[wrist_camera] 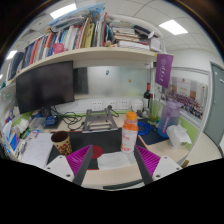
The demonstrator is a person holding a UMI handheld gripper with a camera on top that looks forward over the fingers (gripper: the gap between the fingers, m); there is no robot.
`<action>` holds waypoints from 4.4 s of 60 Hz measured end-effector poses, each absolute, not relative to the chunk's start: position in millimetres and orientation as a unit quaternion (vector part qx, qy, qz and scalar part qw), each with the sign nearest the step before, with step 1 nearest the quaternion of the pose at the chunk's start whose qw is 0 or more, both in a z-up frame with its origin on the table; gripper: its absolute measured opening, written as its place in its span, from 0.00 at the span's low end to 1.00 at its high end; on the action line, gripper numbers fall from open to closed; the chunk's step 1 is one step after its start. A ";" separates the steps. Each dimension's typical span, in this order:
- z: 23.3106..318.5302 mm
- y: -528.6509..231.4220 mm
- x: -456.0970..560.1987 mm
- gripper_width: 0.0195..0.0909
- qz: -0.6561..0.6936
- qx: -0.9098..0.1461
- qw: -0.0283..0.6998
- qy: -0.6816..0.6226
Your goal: Pour water
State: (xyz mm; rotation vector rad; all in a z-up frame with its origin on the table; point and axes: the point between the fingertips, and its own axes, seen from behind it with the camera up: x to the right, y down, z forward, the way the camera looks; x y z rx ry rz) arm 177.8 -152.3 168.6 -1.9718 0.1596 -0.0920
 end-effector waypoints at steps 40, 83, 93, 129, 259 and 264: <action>99.7 25.6 267.7 0.56 -0.025 -0.802 0.597 -0.008; 133.1 31.8 253.4 0.22 -0.115 -0.790 0.598 -0.072; 160.8 27.3 210.3 0.22 -0.222 -0.777 0.552 -0.206; 168.6 30.3 62.6 0.25 -0.499 -0.529 0.314 -0.611; 127.7 -30.4 107.4 0.86 -0.033 -0.811 0.582 -0.037; 147.6 -61.6 98.8 0.86 -0.033 -0.821 0.571 -0.012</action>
